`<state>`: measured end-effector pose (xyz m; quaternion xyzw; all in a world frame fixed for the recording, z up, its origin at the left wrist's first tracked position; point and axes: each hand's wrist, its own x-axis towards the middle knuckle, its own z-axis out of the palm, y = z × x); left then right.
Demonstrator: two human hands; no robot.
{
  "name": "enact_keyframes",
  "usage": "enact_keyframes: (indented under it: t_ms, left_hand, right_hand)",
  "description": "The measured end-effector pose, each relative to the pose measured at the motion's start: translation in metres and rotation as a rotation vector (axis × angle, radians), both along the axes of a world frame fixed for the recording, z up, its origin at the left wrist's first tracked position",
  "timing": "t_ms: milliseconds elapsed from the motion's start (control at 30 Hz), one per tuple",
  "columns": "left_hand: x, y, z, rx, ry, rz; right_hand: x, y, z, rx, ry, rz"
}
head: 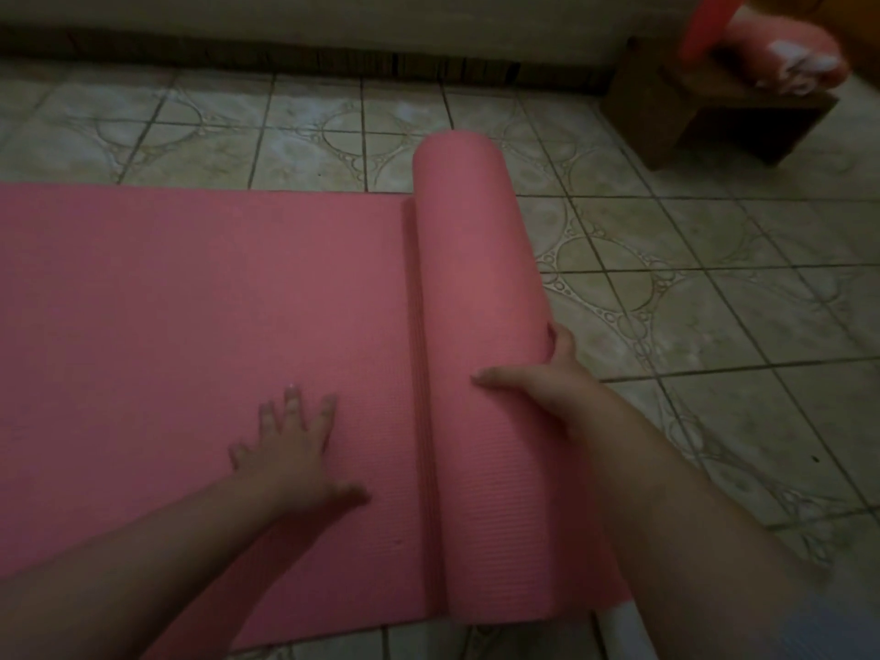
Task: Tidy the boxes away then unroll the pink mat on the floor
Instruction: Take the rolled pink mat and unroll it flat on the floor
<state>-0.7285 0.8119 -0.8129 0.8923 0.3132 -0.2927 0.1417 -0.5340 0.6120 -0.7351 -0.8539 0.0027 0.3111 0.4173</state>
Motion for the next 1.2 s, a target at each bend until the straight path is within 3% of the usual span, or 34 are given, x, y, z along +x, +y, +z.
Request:
enact_keyframes:
  t_ms: [300, 667, 867, 1067, 1200]
  left_hand:
    - [0.001, -0.007, 0.005, -0.011, 0.063, 0.027]
    - [-0.031, 0.032, 0.004, 0.05, 0.045, 0.035]
    - [-0.026, 0.035, 0.007, 0.003, 0.029, 0.099]
    - [-0.008, 0.029, 0.005, -0.028, -0.118, 0.053]
    - [0.021, 0.015, 0.003, -0.02, -0.13, -0.064]
  right_hand:
    - [0.017, -0.024, 0.001, 0.132, 0.026, -0.056]
    - [-0.01, 0.002, -0.01, 0.244, 0.027, -0.005]
    - [-0.015, -0.002, -0.011, 0.147, -0.019, 0.033]
    - [0.004, -0.026, 0.008, 0.09, -0.1, -0.088]
    - [-0.002, -0.023, 0.012, 0.078, -0.019, 0.063]
